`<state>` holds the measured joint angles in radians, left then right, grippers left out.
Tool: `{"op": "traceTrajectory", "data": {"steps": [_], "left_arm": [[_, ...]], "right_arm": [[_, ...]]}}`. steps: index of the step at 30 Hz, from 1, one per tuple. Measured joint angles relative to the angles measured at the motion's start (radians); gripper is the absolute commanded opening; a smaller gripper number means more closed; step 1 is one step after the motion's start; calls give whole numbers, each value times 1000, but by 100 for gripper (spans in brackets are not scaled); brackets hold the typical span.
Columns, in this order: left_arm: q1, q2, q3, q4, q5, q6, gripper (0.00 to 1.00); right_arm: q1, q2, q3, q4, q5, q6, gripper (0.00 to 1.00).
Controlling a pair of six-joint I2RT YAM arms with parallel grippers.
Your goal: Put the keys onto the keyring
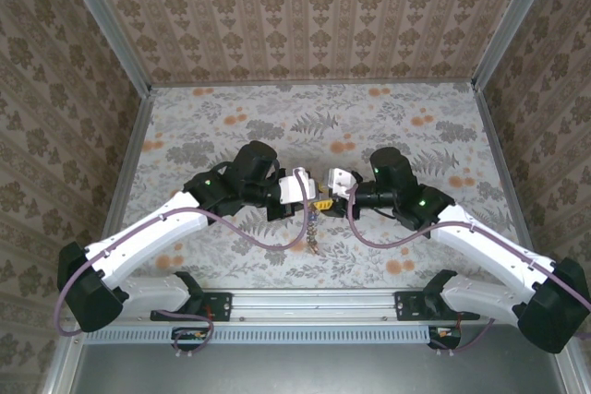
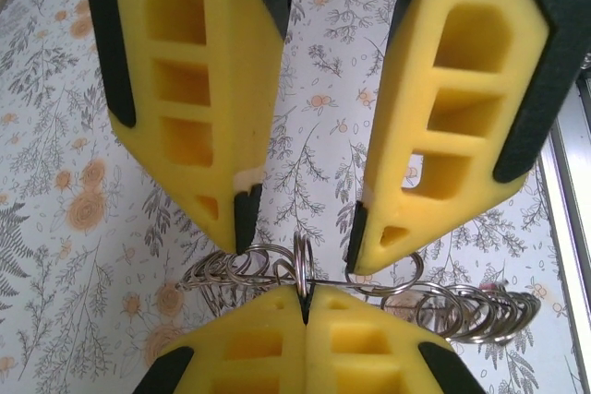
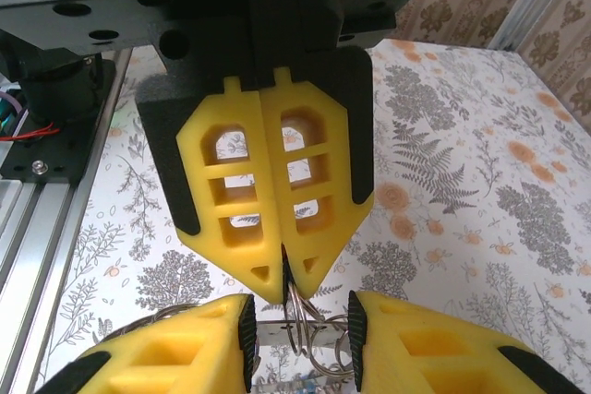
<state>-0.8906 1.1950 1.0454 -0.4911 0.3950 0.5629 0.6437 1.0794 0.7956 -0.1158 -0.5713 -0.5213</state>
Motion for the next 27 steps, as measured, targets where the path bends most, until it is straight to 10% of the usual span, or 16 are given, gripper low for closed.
{"op": "traceTrajectory", "data": {"steps": [14, 27], "left_arm": [[0, -8, 0, 2, -25, 13, 0], [4, -36, -67, 129, -68, -142, 14]], "right_arm": [[0, 29, 0, -1, 19, 3, 1], [-3, -4, -117, 235, 63, 192, 0]]}}
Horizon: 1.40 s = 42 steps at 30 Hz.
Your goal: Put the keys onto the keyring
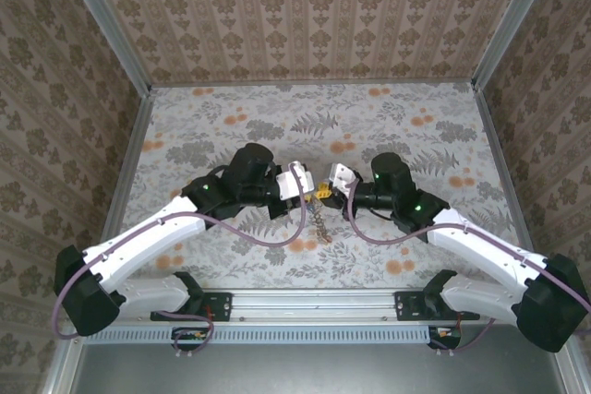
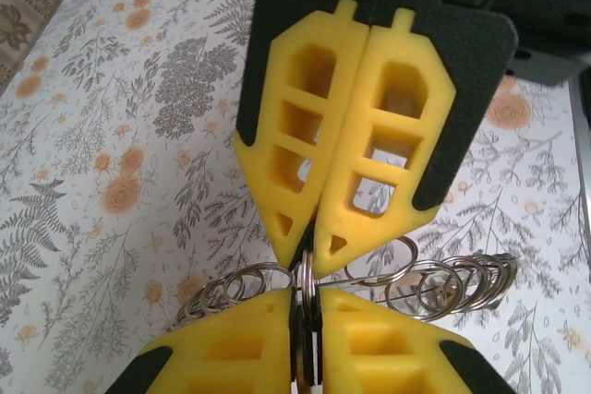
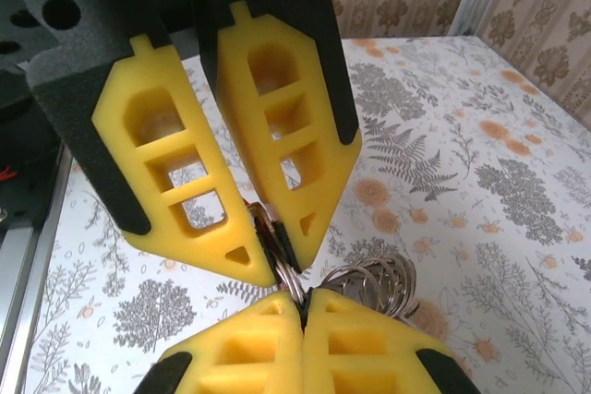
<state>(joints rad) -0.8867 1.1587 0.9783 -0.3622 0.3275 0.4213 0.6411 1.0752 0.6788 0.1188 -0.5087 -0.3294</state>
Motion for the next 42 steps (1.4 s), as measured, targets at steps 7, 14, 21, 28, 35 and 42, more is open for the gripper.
{"op": "traceTrajectory", "data": {"steps": [7, 14, 21, 28, 35, 42], "left_arm": [[35, -26, -59, 127, 30, -97, 16], [44, -27, -81, 233, 56, -162, 2], [44, -9, -81, 269, 63, -202, 24], [45, 22, -81, 305, 83, -234, 11], [44, -7, -116, 314, 83, -208, 0], [21, -64, -135, 267, 40, -132, 0]], "right_arm": [[-3, -9, -126, 297, 23, 156, 0], [-4, -23, -192, 476, 95, 256, 0], [-5, -41, -192, 480, 102, 254, 0], [-8, -51, -192, 476, 113, 251, 0], [-8, -55, -186, 433, 83, 211, 7], [-2, -88, -83, 195, 20, 64, 30]]}}
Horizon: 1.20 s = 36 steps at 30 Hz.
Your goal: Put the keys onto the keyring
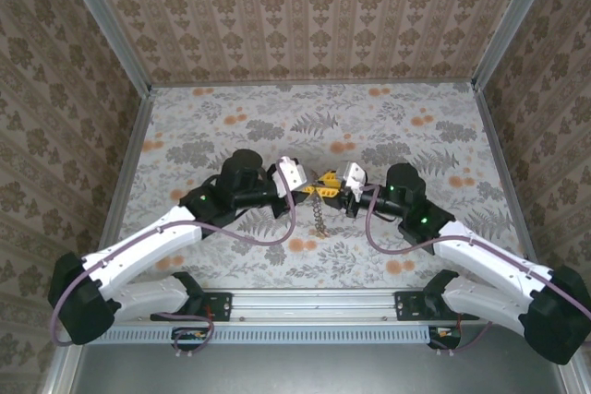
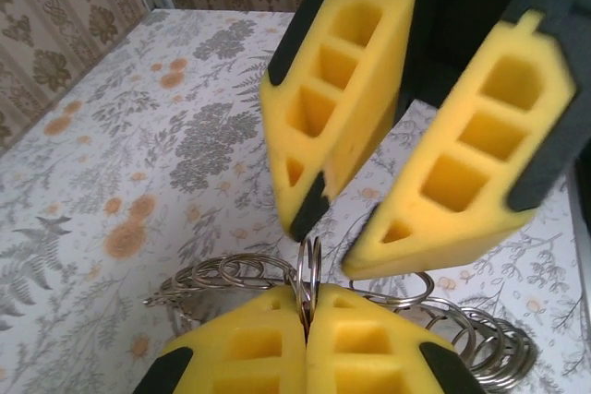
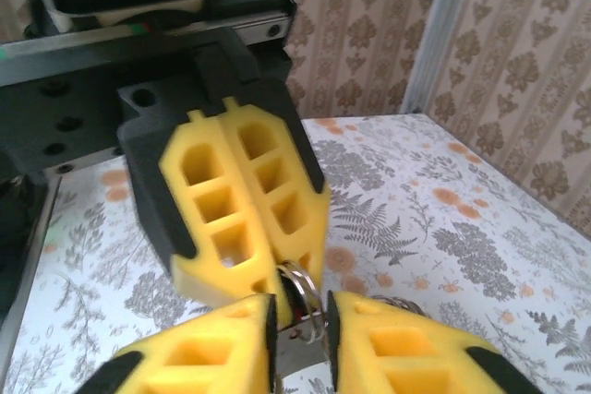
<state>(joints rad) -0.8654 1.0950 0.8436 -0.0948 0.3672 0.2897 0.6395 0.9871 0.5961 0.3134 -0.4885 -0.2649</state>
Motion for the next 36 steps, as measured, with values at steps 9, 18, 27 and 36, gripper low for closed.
{"op": "traceTrajectory", "data": {"steps": [9, 18, 27, 36], "left_arm": [[-46, -17, 1, -122, -43, 192, 0], [-59, -29, 2, -163, -51, 294, 0], [-59, -31, 10, -163, -51, 308, 0], [-64, -30, 10, -163, -50, 309, 0]], "right_arm": [[-2, 41, 179, -381, -71, -205, 39], [-11, 113, 246, -565, -131, -275, 35], [-11, 137, 252, -575, -172, -257, 29], [-13, 146, 252, -555, -179, -236, 24]]}}
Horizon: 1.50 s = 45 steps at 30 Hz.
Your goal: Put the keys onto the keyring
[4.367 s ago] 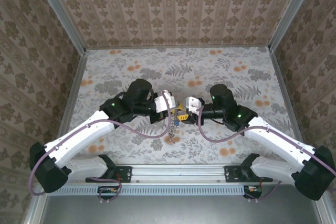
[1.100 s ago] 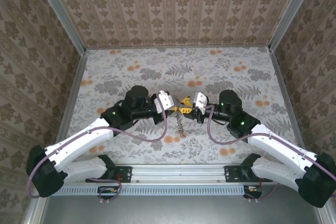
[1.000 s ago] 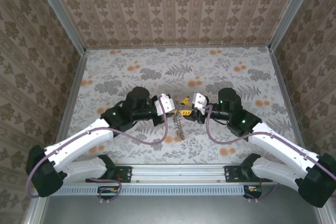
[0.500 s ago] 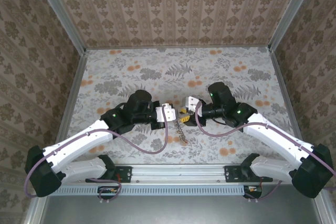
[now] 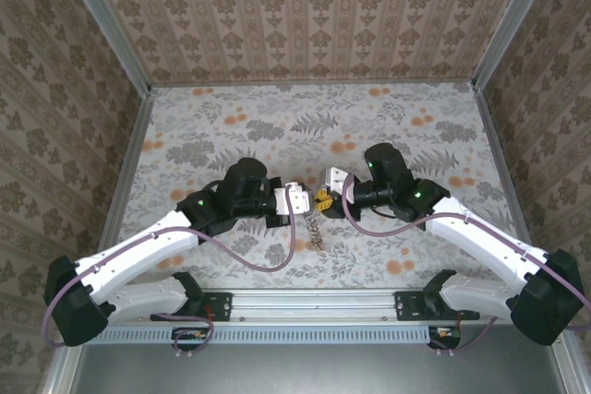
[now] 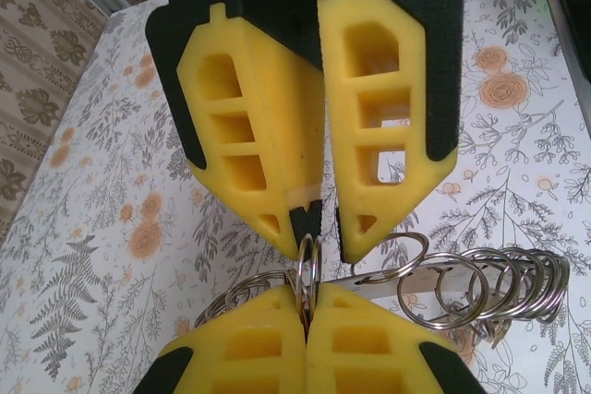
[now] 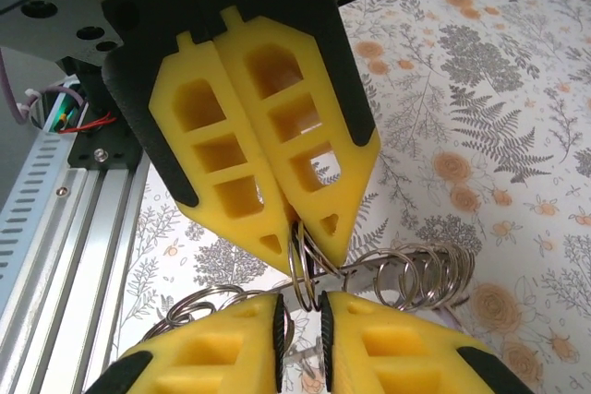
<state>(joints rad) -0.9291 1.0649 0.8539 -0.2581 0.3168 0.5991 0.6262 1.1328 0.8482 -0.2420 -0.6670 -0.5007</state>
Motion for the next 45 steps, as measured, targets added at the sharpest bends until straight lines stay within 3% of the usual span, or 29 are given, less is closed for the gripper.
{"op": "traceTrajectory", "data": {"steps": [9, 15, 21, 28, 33, 45], "left_arm": [[0, 0, 0, 8, 4, 0, 0], [2, -22, -12, 27, 3, -11, 0], [21, -68, -45, 86, 19, -35, 0], [35, -74, -63, 127, 39, -50, 0], [46, -74, -70, 137, 64, -57, 0], [68, -75, -81, 198, 122, -84, 0]], "right_arm": [[0, 3, 0, 27, -15, 14, 22], [0, 12, 0, 38, -15, 34, 28], [0, 19, -2, 82, -23, 83, 22], [-3, 19, -20, 138, -48, 116, 22], [-7, 1, -63, 199, -61, 135, 13], [-14, -41, -95, 270, -65, 139, 17]]}}
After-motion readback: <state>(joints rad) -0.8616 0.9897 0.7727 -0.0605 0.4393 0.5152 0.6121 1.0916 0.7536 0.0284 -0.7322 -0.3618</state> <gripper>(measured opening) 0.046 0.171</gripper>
